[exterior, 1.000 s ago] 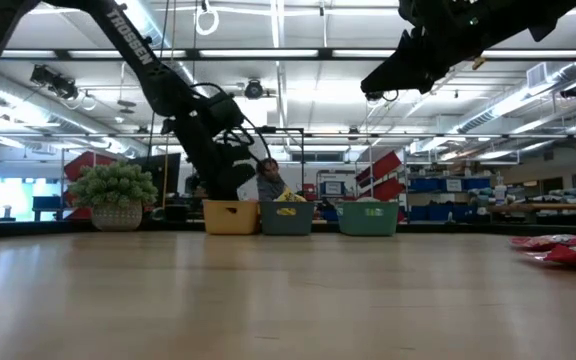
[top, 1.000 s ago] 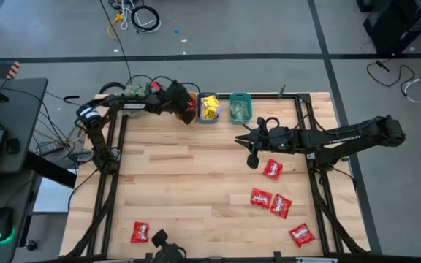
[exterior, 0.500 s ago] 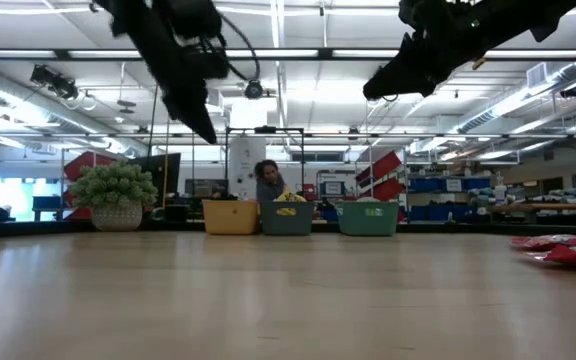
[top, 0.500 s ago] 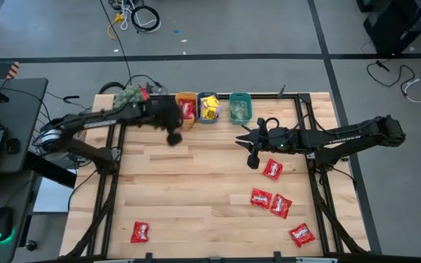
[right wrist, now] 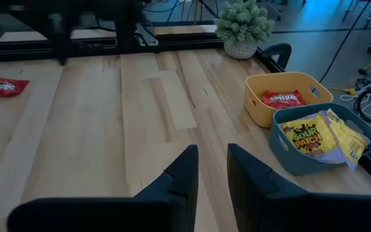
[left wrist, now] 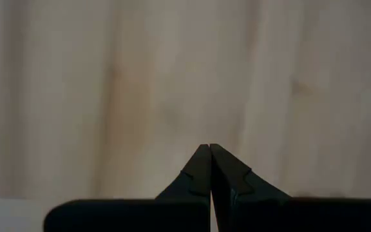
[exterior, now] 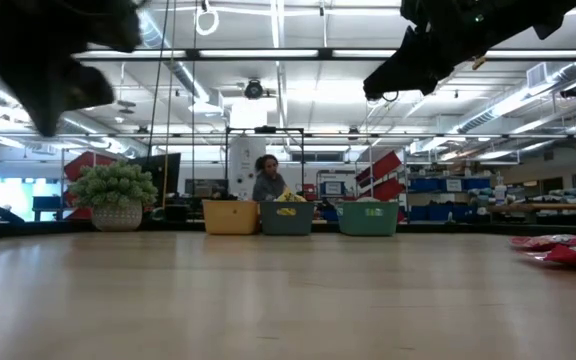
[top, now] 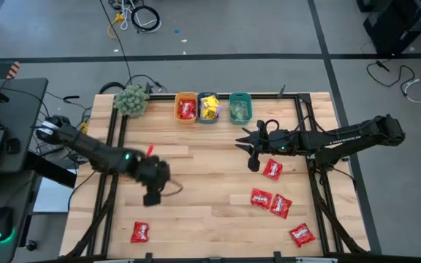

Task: Sort candy
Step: Put the red candy pack into the yellow bin

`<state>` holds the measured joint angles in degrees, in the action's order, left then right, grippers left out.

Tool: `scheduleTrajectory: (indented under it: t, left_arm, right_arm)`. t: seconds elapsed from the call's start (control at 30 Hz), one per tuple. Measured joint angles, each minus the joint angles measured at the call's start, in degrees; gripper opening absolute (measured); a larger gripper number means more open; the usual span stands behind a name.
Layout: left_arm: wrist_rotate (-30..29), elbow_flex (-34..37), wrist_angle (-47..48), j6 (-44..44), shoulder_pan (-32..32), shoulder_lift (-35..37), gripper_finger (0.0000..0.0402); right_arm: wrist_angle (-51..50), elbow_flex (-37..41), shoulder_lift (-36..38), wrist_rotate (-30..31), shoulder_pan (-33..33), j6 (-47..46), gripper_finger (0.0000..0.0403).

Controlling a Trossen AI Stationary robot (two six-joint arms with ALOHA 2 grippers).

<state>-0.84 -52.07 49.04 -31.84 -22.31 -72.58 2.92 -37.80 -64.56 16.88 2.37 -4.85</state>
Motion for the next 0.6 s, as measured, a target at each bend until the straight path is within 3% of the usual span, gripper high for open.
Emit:
scheduleTrajectory:
  t: [0.33, 0.6]
  left_arm:
    - [8.0, 9.5, -13.8, -23.4, -19.1, -0.6, 0.0006]
    - [15.7, 15.9, -31.0, -40.0, -25.8, -3.5, 0.0063]
  right_arm:
    - [0.0, 0.0, 0.0, 0.0, 0.0, 0.1, 0.008]
    - [-0.2, 0.0, 0.0, 0.0, 0.0, -0.1, 0.0085]
